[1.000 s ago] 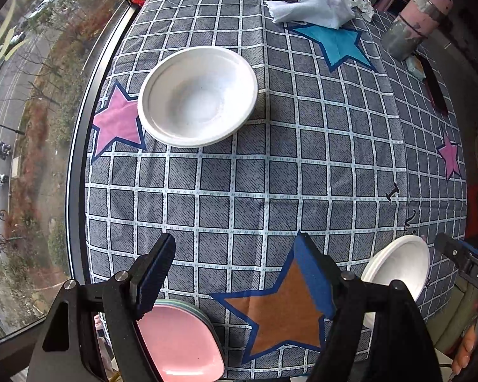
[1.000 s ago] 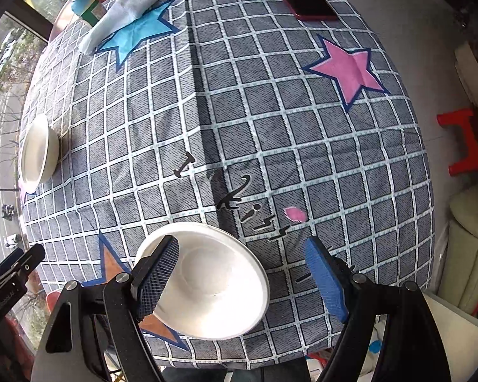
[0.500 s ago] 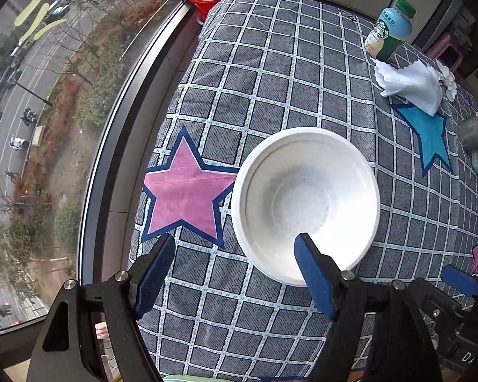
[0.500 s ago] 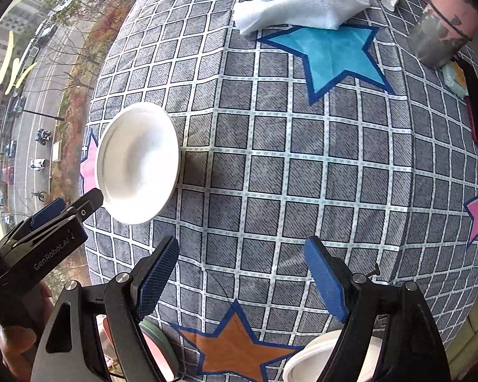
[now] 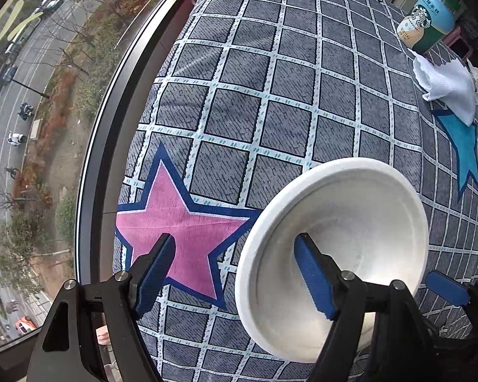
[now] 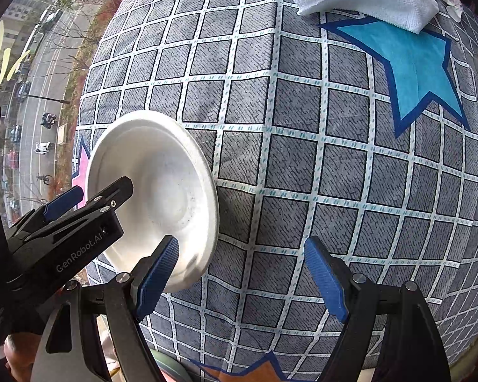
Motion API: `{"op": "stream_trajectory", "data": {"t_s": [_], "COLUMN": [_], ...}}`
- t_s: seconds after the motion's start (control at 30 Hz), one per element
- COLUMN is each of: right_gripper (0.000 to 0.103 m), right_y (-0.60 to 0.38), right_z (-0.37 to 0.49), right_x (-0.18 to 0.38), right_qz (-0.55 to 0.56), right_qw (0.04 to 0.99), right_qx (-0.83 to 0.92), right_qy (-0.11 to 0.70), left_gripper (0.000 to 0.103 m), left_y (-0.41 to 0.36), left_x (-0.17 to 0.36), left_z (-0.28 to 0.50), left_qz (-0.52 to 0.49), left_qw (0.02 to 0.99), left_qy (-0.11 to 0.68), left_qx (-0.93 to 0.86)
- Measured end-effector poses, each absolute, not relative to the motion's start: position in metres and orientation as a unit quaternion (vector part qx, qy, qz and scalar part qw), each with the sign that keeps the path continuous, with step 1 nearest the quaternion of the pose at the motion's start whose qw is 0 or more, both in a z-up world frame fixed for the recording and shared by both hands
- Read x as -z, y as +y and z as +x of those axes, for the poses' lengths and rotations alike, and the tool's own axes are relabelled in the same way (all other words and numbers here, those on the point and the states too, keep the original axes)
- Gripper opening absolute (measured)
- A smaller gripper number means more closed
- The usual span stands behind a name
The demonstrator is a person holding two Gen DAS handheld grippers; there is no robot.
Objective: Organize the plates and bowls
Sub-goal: 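Close both grippers on the rim of the white bowl, then carry the white bowl over the other white bowl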
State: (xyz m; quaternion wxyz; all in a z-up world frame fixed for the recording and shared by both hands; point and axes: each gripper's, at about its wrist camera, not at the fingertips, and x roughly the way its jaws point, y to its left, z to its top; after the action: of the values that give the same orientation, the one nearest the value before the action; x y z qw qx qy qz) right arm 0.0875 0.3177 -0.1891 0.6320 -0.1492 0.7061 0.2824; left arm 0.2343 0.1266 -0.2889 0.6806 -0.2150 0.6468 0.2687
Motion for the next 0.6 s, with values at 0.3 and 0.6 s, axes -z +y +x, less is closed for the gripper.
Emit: {"op": "stream_trajectory", "data": {"t_s": [0.3,0.6], "right_gripper": [0.030,0.020], "right_y": [0.333,0.314], "right_z": [0.085,0.074], "right_x": [0.204,0.205], "right_qz": [-0.141,-0.186], "right_qw": [0.628,0.624], "right_qx": [-0.283,-0.288], "right_qy": [0.711,0.703], "left_gripper": [0.038,0.037], "left_y": [0.109,0.047], "left_x": [0.300,0.303], "left_z": [0.245,0.238], "left_qz": [-0.235,-0.219], "left_qw": [0.681,0.683], "left_qy": [0.658,0.672], "left_qx": [-0.220,-0.186]}}
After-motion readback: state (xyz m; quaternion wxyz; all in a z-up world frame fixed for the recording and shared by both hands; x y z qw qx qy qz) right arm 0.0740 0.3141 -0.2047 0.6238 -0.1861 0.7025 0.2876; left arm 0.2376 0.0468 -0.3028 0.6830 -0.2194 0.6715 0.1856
